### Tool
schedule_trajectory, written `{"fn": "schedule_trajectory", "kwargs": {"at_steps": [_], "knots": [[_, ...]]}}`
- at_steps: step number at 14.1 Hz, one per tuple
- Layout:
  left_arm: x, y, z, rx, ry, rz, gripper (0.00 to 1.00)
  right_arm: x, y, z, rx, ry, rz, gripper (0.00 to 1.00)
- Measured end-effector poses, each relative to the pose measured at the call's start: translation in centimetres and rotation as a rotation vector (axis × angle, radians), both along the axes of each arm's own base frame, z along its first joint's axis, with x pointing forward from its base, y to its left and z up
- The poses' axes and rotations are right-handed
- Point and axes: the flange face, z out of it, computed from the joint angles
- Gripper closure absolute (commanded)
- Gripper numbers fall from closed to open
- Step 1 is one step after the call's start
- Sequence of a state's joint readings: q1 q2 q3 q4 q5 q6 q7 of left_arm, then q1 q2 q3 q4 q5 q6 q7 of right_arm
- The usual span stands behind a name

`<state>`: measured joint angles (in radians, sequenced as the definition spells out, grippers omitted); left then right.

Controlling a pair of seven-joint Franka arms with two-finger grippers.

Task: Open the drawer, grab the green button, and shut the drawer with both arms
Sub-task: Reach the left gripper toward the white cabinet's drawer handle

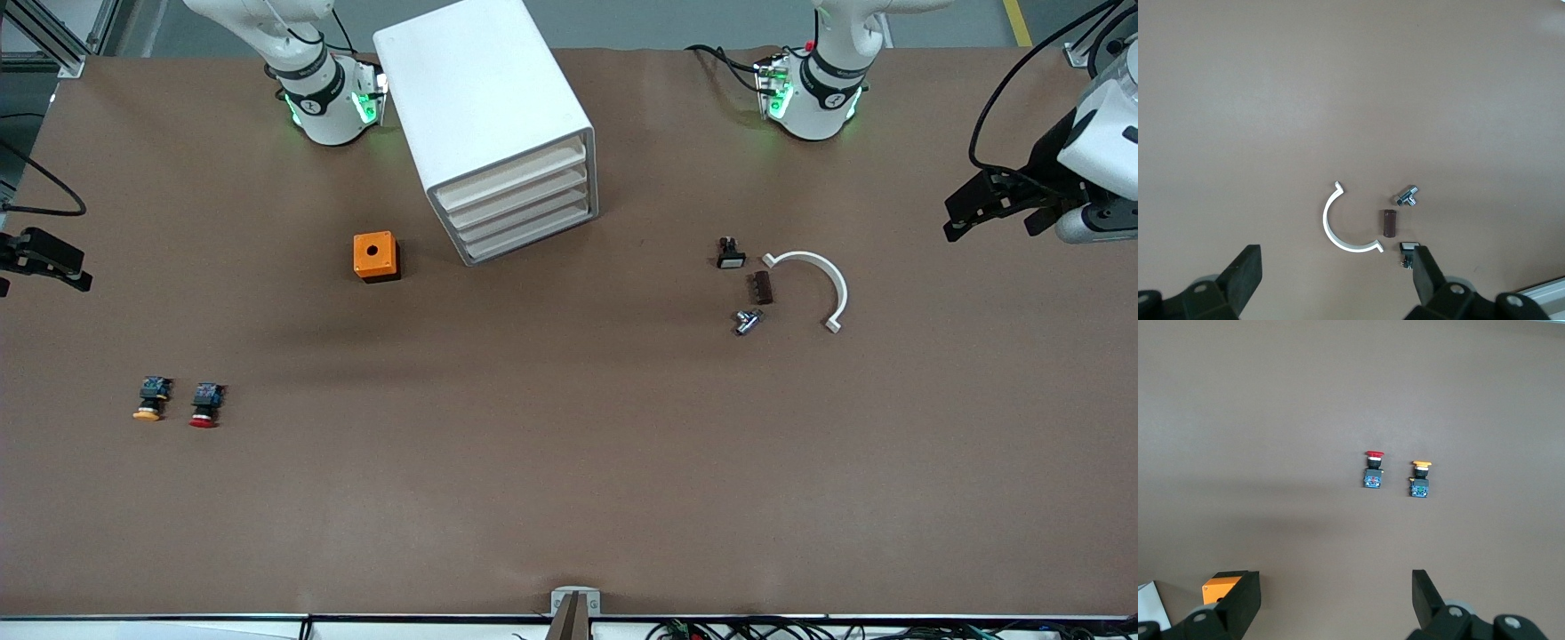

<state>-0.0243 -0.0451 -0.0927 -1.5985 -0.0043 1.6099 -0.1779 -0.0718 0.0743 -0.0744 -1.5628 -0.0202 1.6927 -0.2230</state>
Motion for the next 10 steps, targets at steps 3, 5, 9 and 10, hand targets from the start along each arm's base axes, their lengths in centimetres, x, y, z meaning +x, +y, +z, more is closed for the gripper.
{"fn": "schedule_trajectory", "kwargs": {"at_steps": [3,5,9,10], "knots": [[0.0,0.0,0.0,0.0,0.0,0.0,0.0,0.0,0.0,0.0,0.0,0.0,0.0,0.0],[0.0,0.0,0.0,0.0,-0.001,0.0,0.0,0.0,0.0,0.0,0.0,0.0,0.0,0.0],[0.2,-0.3,-0.6,0.001,0.016,-0.011,0.0,0.0,0.0,0.0,0.0,0.0,0.0,0.0],[0.4,-0.6,-1.4,0.003,0.039,-0.03,0.0,0.0,0.0,0.0,0.0,0.0,0.0,0.0]]}}
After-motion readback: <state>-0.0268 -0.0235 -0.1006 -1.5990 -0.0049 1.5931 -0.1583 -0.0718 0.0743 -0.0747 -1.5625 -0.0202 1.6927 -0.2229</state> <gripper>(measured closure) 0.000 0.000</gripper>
